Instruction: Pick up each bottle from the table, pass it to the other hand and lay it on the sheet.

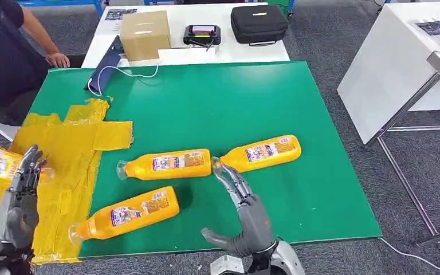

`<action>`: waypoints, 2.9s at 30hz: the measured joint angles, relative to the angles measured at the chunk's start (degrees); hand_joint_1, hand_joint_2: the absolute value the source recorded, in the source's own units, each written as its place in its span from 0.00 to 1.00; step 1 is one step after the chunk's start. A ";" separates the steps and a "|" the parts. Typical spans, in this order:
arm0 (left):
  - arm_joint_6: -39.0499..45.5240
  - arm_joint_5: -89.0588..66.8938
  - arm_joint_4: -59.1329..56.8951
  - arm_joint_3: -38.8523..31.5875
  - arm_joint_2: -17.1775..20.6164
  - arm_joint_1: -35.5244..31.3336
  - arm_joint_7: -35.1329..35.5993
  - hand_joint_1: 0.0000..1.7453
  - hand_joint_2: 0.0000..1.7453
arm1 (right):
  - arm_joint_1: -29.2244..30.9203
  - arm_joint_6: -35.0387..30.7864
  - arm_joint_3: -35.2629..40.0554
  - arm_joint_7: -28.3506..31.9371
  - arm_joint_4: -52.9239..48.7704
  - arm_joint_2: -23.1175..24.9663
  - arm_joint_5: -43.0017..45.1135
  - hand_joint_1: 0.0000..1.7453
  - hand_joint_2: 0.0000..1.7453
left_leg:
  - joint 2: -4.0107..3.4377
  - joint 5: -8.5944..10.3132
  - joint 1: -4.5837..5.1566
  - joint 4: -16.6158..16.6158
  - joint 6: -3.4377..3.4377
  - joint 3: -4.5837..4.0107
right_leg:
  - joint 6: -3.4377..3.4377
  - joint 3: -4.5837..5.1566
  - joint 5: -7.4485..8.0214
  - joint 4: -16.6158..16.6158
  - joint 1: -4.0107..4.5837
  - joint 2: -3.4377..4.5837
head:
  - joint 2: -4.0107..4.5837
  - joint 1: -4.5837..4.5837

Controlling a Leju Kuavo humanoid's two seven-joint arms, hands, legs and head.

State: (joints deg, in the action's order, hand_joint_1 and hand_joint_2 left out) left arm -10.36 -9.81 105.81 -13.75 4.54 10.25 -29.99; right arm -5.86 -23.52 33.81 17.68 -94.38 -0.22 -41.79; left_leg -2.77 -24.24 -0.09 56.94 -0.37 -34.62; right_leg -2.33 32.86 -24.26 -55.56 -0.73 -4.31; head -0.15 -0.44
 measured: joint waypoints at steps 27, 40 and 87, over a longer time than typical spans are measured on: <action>-1.84 2.03 7.54 -4.26 -6.23 4.96 -1.24 0.00 0.00 | 9.33 3.76 1.95 -2.84 2.43 3.89 4.35 0.00 1.00 | 0.02 0.06 -0.03 0.00 0.01 0.02 | 0.01 -0.03 0.01 -0.02 0.04 -0.02 | 0.00 -0.02; -3.37 3.98 6.75 -4.59 -6.49 4.26 -0.79 0.00 0.00 | 12.37 1.18 2.56 -8.07 3.82 5.29 -0.46 0.00 1.00 | 0.02 0.05 -0.03 0.00 0.00 0.01 | 0.01 -0.01 0.01 -0.01 0.04 -0.02 | 0.00 0.00; -2.97 8.57 -2.34 -6.16 -3.41 -4.47 0.20 0.00 0.00 | 26.46 -3.45 5.40 -2.28 13.68 14.55 16.65 0.00 0.00 | 0.00 0.24 -0.07 0.01 0.10 -0.01 | 0.00 0.07 0.04 -0.10 0.07 0.06 | 0.00 -0.02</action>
State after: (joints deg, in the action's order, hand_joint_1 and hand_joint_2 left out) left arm -13.33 -1.25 103.47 -19.91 1.14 5.78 -29.79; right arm 20.60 -26.97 39.21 15.41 -80.70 14.34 -25.14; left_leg -2.78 -24.00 -0.16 56.94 -0.27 -34.63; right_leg -2.33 32.93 -24.22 -55.66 -0.66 -4.24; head -0.15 -0.46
